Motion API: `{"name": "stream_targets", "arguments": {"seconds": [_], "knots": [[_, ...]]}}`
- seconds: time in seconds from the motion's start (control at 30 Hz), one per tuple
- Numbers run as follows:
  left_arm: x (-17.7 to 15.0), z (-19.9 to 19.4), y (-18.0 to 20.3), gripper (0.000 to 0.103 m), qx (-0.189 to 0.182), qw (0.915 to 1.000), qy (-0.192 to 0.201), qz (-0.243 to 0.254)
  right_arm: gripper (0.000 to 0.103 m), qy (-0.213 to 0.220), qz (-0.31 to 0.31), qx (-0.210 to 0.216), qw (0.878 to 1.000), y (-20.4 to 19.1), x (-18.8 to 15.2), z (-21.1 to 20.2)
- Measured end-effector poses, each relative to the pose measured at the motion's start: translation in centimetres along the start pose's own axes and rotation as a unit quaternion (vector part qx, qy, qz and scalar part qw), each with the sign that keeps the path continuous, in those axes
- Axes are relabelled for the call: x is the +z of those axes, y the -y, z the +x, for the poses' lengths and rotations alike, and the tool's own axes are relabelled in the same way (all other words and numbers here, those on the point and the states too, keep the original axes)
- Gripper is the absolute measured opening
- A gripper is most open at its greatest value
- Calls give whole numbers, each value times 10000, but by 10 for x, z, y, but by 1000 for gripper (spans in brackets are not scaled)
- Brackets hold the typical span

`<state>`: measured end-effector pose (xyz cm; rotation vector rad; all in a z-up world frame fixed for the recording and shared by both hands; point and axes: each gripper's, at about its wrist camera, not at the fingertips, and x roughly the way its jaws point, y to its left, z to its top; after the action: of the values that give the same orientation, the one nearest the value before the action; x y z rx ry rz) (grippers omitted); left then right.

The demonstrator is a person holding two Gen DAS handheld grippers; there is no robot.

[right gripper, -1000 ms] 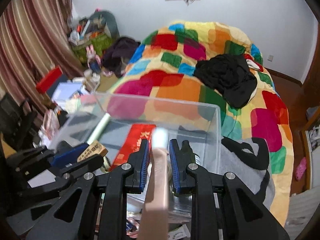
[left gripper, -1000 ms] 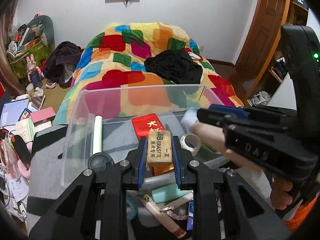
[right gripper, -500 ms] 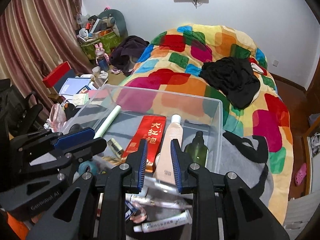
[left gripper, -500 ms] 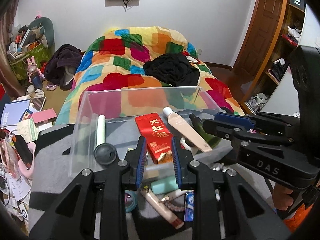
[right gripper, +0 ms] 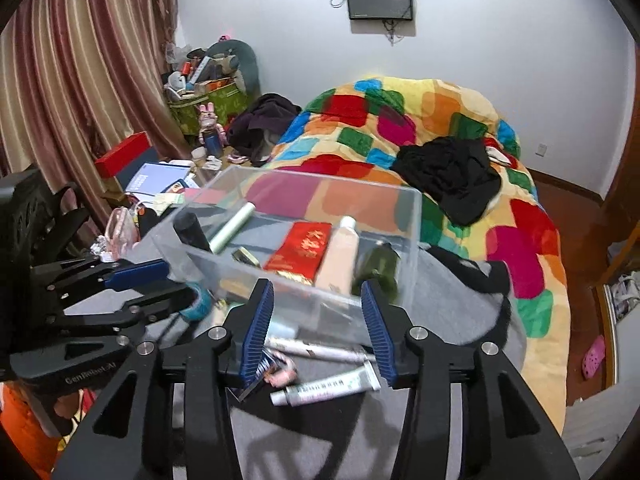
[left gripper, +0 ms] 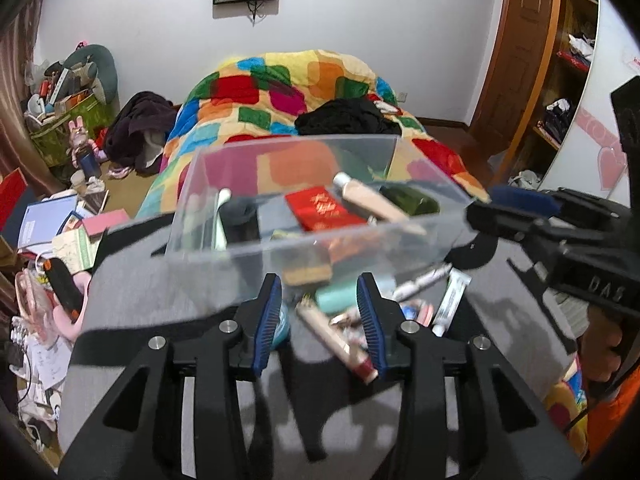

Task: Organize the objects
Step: 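Release the beige tube into the clear box with the right tool while left drops the eraser in, then grasp the white toothpaste tube with the right tool while the left tool grasps the beige-and-red cosmetic tube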

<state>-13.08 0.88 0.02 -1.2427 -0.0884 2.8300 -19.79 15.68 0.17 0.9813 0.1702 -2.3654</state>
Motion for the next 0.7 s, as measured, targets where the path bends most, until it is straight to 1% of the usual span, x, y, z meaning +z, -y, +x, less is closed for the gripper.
{"name": "stream_targets", "arguments": {"seconds": [0.07, 0.3, 0.4, 0.5, 0.6, 0.63, 0.7], "knots": [[-10, 1, -5, 39, -23, 9999, -79, -71, 43, -14, 56, -161, 9999, 4, -9, 0], [-36, 18, -11, 39, -65, 9985, -481, -251, 44, -260, 481, -416, 9976, 25, -41, 11], [-44, 24, -8, 39, -175, 9976, -606, -276, 44, -463, 591, -395, 9964, 27, -54, 20], [-43, 31, 0, 39, -276, 9969, -668, -301, 44, -604, 690, -331, 9952, 27, -63, 26], [-36, 36, 6, 39, -325, 9964, -675, -396, 50, -681, 847, -263, 9937, 26, -65, 32], [-34, 38, 6, 39, -329, 9961, -679, -454, 56, -674, 923, -280, 9931, 25, -65, 33], [-31, 41, 6, 39, -348, 9955, -685, -562, 60, -646, 1087, -307, 9915, 25, -65, 35]]}}
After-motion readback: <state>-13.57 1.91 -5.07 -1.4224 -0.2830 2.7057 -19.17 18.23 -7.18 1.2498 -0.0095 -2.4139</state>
